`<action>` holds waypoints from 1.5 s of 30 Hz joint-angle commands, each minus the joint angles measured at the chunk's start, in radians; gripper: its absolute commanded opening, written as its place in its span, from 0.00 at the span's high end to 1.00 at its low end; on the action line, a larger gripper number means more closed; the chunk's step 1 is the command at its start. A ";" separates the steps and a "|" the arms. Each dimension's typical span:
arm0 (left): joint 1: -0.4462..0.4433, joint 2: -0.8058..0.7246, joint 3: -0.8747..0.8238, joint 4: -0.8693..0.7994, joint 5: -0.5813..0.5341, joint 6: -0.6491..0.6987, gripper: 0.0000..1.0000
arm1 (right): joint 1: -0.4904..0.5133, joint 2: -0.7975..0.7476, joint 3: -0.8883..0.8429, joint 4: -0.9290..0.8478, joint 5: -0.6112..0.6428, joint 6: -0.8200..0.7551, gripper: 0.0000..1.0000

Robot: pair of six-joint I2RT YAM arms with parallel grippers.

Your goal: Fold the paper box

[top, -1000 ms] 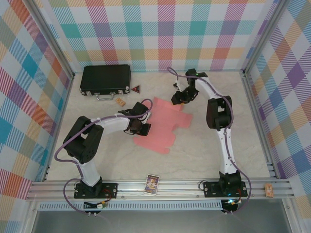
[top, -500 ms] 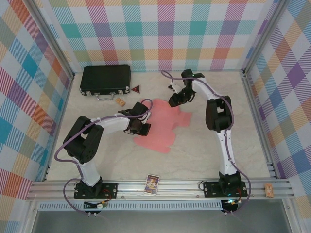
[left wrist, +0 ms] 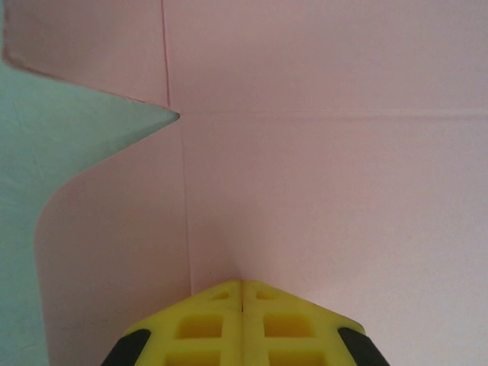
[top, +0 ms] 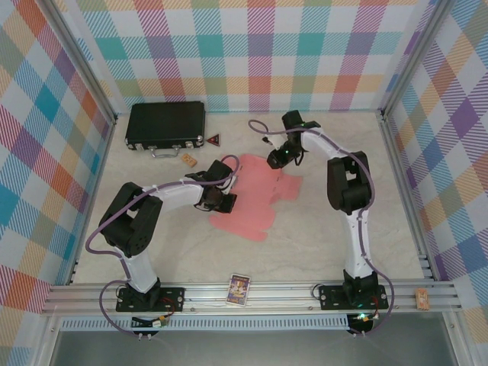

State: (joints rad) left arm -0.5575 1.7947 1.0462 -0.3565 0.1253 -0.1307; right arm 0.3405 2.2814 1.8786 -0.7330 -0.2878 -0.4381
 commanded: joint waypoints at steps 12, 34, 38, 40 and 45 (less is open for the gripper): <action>0.019 0.060 -0.039 0.108 -0.042 -0.171 1.00 | 0.035 -0.176 -0.144 0.189 0.053 -0.122 0.85; 0.018 0.103 -0.089 0.447 -0.095 -0.302 1.00 | 0.162 -0.392 -0.423 0.438 0.331 -0.188 0.86; 0.018 0.116 -0.103 0.490 -0.096 -0.305 1.00 | 0.183 -0.413 -0.479 0.506 0.373 -0.199 0.86; 0.018 0.125 -0.100 0.504 -0.090 -0.308 1.00 | 0.194 -0.422 -0.500 0.533 0.391 -0.208 0.86; 0.018 0.132 -0.118 0.552 -0.084 -0.328 1.00 | 0.219 -0.450 -0.583 0.643 0.442 -0.263 0.86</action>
State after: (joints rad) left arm -0.5461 1.8862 0.9672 0.1871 0.0387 -0.4370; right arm 0.5316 1.8530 1.3434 -0.1493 0.1444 -0.6636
